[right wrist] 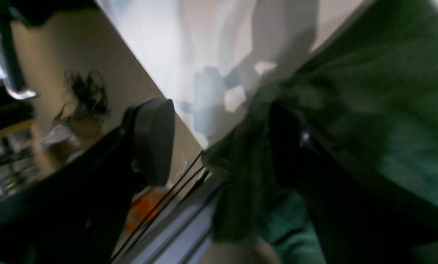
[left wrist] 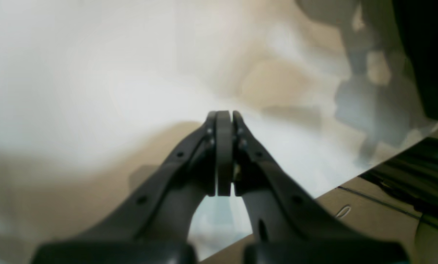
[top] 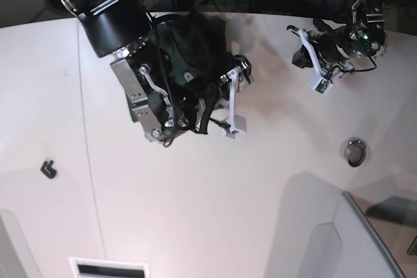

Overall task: Layout the t-shirt on the table in an organized manner, then fold the t-shirt properly
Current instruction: 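Fold the bundle end with the right gripper over toward the left gripper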

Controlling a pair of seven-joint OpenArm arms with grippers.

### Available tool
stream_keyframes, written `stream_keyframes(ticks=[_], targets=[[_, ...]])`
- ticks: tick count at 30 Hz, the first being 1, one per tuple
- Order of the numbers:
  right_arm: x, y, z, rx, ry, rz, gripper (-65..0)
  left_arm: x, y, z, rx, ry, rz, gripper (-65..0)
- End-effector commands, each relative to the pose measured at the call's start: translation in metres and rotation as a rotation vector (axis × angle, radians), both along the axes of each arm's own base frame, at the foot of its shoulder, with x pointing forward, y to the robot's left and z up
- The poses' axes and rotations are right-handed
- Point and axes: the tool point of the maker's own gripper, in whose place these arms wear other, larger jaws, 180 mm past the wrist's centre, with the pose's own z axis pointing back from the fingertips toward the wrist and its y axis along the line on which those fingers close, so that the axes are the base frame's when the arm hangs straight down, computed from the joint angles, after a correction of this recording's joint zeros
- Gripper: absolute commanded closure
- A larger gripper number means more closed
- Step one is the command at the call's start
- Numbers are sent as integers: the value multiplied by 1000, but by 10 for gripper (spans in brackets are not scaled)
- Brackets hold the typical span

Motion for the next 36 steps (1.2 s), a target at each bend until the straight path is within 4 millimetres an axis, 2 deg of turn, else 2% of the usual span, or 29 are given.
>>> stream_keyframes(ticks=[1,3,6,8,10,13,16,18,19,20,22,25,28,30,36], targets=[[24,10,31,82,-82,-20,-378,3,12,7,19,-19,-7,0],[47,-19,53,109,-170,-96,-378,-5,50,10,78,-6,43,0],[57,-64,70,108,-244,-196,-377,-17,109,20,120,-45,194,0],[51,-91,74,68,-253,-249,-377,-29,145,26,151,-54,272,0],[36,-109,70,25,-237,-291,-375,-34,166,33,173,-64,328,0],[15,-119,65,-9,-223,-317,-351,-35,177,38,184,-80,366,0],[-11,-116,57,-38,-225,-260,-195,-33,164,32,155,-79,361,0],[-28,-108,52,-48,-197,-243,-50,-29,154,34,144,-99,355,0],[-37,-102,49,-52,-175,-237,0,-26,149,36,136,-112,352,0],[-45,-95,47,-56,-152,-233,0,-23,146,38,134,-123,348,0],[-61,-79,43,-61,-110,-218,-87,-22,145,39,133,-129,345,0],[-81,-54,43,-64,-91,-150,-254,-22,146,40,139,-130,343,0],[-87,-43,39,-95,-115,-129,-377,-22,149,41,142,-132,347,0],[-87,-38,33,-122,-131,-140,-419,-21,149,42,144,-133,346,0],[-73,-40,9,-225,-148,-217,-419,-24,147,40,140,-125,347,0]])
